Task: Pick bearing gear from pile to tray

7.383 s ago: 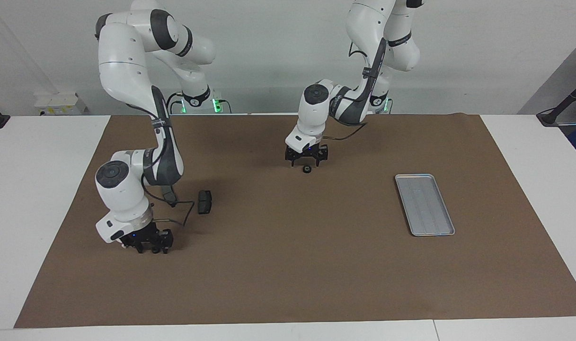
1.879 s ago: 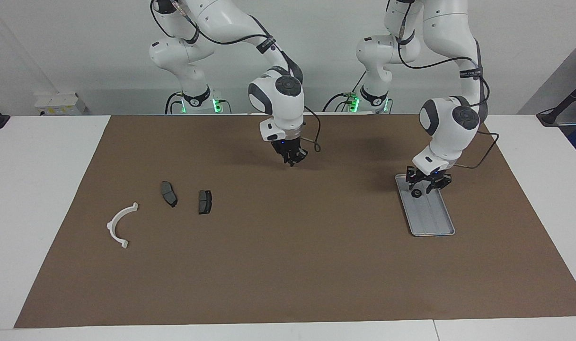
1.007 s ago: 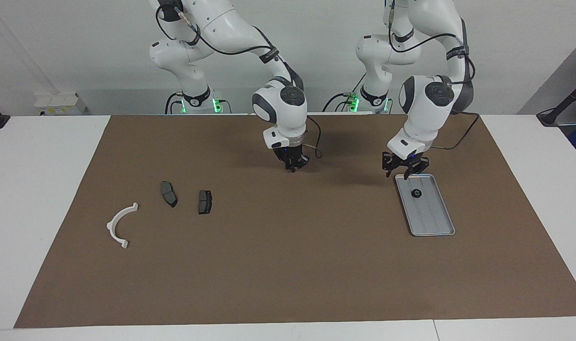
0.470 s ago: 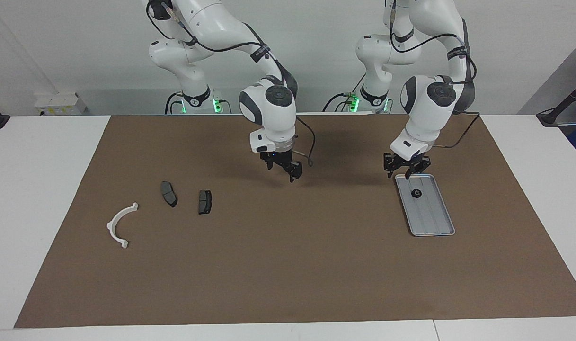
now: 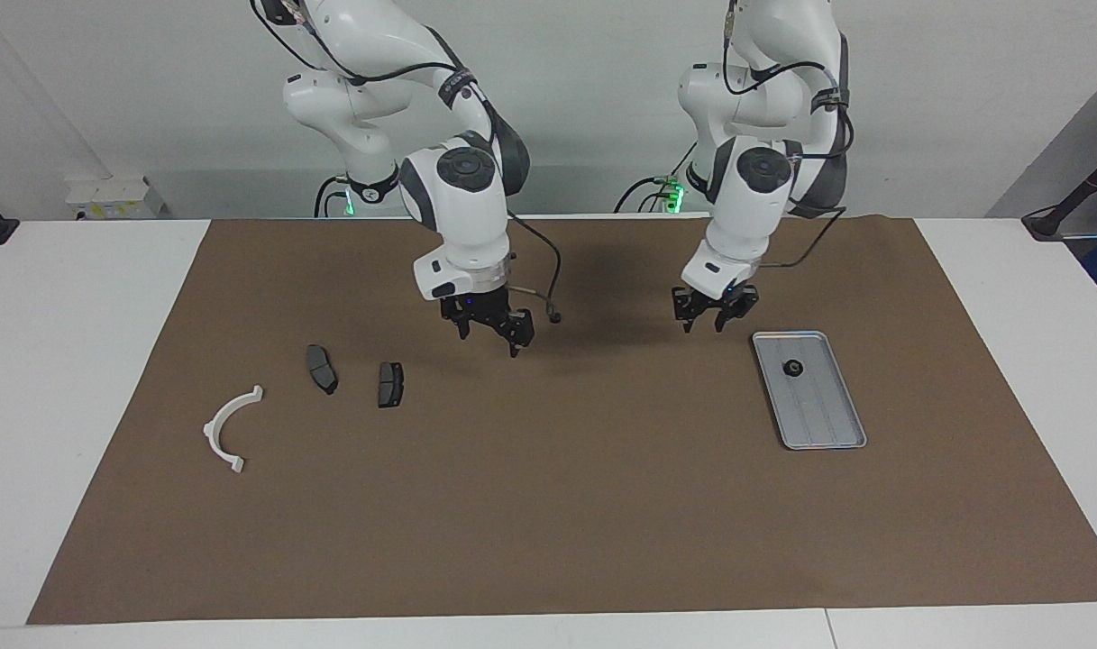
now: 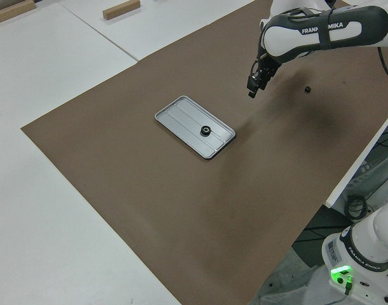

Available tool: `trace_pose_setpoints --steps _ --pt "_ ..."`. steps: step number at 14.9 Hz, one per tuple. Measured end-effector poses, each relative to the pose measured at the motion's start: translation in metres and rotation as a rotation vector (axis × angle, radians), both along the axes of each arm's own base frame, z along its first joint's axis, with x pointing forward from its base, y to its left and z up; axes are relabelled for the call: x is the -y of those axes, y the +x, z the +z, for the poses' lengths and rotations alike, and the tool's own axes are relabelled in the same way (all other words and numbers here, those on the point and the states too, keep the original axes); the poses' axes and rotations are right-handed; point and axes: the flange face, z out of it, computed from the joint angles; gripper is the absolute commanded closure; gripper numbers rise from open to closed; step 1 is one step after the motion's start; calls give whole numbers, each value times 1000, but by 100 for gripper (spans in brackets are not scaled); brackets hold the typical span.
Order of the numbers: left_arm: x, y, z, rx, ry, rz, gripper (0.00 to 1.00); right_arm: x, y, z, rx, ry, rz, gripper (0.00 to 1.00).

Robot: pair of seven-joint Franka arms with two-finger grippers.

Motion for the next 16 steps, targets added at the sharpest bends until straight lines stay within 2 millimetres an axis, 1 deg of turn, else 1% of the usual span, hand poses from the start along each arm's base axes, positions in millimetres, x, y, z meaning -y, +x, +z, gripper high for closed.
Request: trace_pose_setpoints --steps 2,4,7,9,10,12,16 --pt "33 -14 5 0 -25 21 46 25 10 11 10 8 76 0" --pt "59 -25 11 6 -39 37 46 51 18 21 4 3 154 0" --pt "85 -38 17 13 -50 39 47 85 30 35 -4 -15 262 0" --pt "100 -46 17 11 -53 43 48 100 36 41 3 -22 316 0" --pt "108 -50 17 10 -54 48 48 104 37 42 6 -24 337 0" --pt "127 -54 14 8 -56 60 48 106 38 43 8 -27 364 0" --pt "167 -53 4 4 -61 83 48 101 37 43 9 -26 376 0"
